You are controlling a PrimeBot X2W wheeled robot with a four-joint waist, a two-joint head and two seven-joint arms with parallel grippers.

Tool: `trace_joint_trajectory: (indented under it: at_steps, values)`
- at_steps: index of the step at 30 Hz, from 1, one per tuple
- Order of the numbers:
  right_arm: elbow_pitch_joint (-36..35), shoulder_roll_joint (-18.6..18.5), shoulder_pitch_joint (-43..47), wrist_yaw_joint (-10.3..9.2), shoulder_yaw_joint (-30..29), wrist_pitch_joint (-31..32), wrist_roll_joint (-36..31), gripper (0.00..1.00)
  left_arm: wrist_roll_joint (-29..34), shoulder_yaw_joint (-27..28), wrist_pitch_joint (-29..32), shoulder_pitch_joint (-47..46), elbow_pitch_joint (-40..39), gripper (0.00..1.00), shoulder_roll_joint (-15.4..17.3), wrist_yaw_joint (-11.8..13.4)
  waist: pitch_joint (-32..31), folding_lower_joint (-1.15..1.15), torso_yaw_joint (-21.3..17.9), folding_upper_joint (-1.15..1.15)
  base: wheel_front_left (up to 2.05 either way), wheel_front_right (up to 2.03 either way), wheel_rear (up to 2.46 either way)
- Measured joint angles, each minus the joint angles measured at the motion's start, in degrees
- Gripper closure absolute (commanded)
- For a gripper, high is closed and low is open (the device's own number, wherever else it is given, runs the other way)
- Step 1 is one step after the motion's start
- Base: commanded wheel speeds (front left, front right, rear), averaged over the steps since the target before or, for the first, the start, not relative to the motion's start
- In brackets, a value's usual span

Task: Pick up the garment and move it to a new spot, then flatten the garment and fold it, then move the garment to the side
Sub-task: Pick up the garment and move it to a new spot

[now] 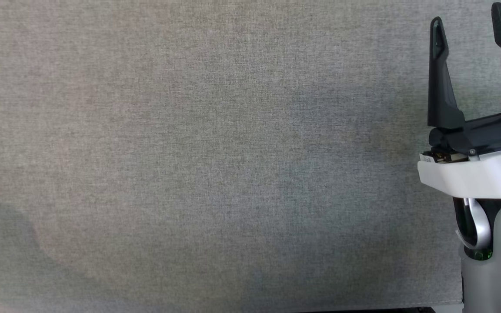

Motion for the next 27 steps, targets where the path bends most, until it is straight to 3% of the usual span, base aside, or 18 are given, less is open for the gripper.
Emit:
trace_joint_trajectory:
  at_steps: [11,20,27]
  values:
    - [8.43,-0.01,0.16,0.0,-1.58,-3.66,3.63,0.0,2.55,-5.55,0.08,-3.71,-4.08,1.0,-1.21,-2.99,-8.39,0.0,-0.1,0.0,0.0,0.0,0.0]
    - [16.52,-0.03,3.58,0.0,-3.96,-6.21,5.13,0.0,0.87,-12.0,1.9,-0.57,-13.17,1.0,-7.9,-3.72,-18.33,0.0,-0.98,0.0,0.0,0.0,0.0]
    - [20.95,0.01,8.22,0.0,-5.38,-7.78,7.16,0.0,-6.8,-19.86,5.87,7.6,-27.66,1.0,-14.07,-3.76,-26.99,-0.01,-1.76,0.0,0.0,0.0,0.0]
